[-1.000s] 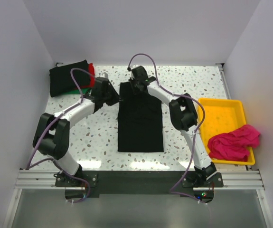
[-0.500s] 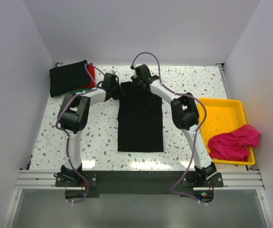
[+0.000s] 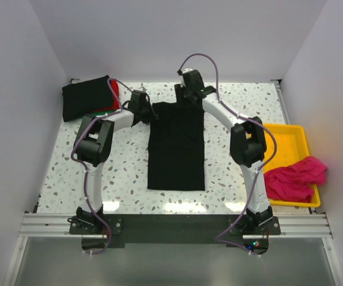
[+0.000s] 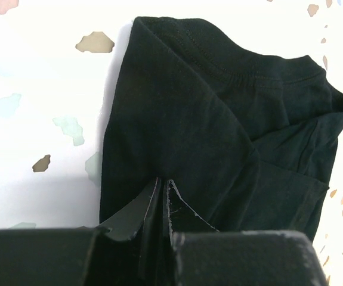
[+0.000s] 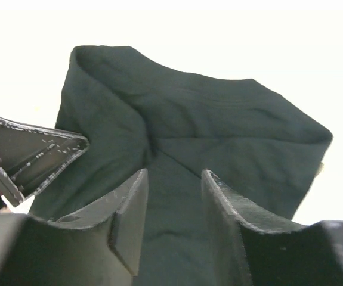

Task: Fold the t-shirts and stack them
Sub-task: Fold the tshirt

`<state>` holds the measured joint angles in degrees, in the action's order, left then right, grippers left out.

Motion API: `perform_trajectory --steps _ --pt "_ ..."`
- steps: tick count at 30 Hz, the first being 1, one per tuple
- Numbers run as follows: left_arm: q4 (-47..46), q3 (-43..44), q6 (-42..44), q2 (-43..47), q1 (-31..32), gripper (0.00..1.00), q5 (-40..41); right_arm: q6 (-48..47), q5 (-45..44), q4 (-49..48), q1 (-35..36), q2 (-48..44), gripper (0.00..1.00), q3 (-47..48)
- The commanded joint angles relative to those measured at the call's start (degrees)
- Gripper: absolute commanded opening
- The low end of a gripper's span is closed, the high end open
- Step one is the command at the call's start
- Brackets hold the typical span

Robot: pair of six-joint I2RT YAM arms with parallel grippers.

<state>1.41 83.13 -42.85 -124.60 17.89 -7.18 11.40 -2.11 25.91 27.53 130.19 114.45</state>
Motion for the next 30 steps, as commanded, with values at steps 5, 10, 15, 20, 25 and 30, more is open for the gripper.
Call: perform_trajectory --steps 5,10,15,20,25,30 --pt "0.61 1.16 1.81 -0.65 -1.01 0.09 0.32 1.7 -2.91 1.51 -3.88 -6.26 0.42 -7.75" --pt "0.35 1.15 1.54 -1.0 -1.01 0.09 -0.2 1.52 -2.11 0.37 -6.08 -6.35 0.42 -10.83" --pt "0.44 1.24 1.72 -0.83 -1.01 0.08 -0.12 1.08 -0.88 -0.33 -6.79 -4.78 0.42 -11.79" --pt "0.52 1.42 1.72 -0.91 -1.19 0.08 -0.11 1.34 0.17 -0.51 -6.88 -3.28 0.42 -11.89" --pt "0.61 1.42 1.89 -1.09 -1.28 0.08 -0.2 1.87 0.7 -0.6 -7.14 -1.96 0.42 -11.8" --pt "0.52 1.33 1.81 -1.44 -1.37 0.08 -0.38 2.05 0.35 -0.16 -7.14 -1.17 0.41 -11.97"
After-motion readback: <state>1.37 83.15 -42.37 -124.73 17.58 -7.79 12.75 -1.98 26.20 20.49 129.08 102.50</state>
